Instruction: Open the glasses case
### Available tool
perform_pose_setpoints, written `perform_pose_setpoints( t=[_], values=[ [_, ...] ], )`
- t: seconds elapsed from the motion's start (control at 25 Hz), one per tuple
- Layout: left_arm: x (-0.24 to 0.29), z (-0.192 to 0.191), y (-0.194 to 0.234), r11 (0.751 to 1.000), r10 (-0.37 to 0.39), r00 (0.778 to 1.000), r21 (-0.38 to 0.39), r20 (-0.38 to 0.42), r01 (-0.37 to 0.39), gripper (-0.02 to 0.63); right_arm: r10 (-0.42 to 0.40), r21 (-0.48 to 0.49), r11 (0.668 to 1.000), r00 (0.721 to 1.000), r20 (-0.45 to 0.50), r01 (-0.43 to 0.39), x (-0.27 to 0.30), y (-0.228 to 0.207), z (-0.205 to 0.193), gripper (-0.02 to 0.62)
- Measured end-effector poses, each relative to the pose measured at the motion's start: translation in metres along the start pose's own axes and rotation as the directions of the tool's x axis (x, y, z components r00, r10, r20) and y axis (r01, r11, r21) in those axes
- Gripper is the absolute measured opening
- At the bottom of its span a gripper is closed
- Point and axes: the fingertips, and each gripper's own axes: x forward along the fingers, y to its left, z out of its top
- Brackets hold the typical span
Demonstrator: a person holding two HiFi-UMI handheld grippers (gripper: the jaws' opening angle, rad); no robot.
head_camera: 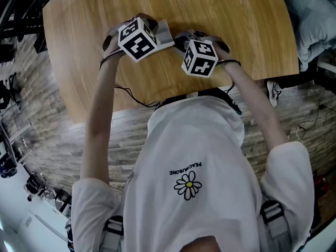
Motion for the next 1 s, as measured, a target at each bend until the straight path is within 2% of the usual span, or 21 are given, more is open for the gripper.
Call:
perform_pose_setpoints(
  t=[0.2,0.4,0.52,0.6,0.68,0.76,0.88,1.0],
  values=[
    [-0.005,-0.005,0.000,1.000,0.008,1.000,0.002,-0.011,-0.008,0.047,-0.009,0.058,0.998,1.000,0.020,0.008,-0.007,-0.006,0.001,0.087],
    [-0.031,0.002,0.007,0.997,0.048,0.997,-0.069,0.062,-0.044,0.067,-0.089,0.152,0.986,0.991,0.097,0.074,-0.039,-0.033,0.019,0.098],
    [-0.061,0.017,0.016,0.985,0.105,0.980,-0.151,0.167,-0.080,0.060,-0.199,0.202,0.966,0.963,0.179,0.162,-0.074,-0.062,0.043,0.098],
    [-0.088,0.036,0.023,0.971,0.165,0.953,-0.210,0.254,-0.113,0.055,-0.281,0.234,0.946,0.927,0.248,0.224,-0.105,-0.082,0.064,0.106],
    [-0.120,0.054,0.030,0.949,0.258,0.910,-0.262,0.324,-0.176,0.041,-0.355,0.281,0.922,0.870,0.342,0.266,-0.140,-0.096,0.087,0.104],
    [-0.152,0.068,0.036,0.915,0.358,0.847,-0.326,0.392,-0.236,0.035,-0.424,0.340,0.894,0.794,0.435,0.291,-0.178,-0.105,0.109,0.087],
    [-0.201,0.083,0.041,0.851,0.487,0.719,-0.455,0.495,-0.263,0.035,-0.503,0.409,0.858,0.675,0.540,0.311,-0.227,-0.113,0.138,0.008],
    [-0.246,0.083,0.045,0.749,0.632,0.576,-0.600,0.518,-0.282,0.019,-0.557,0.440,0.829,0.580,0.595,0.346,-0.264,-0.112,0.159,0.008]
  ],
)
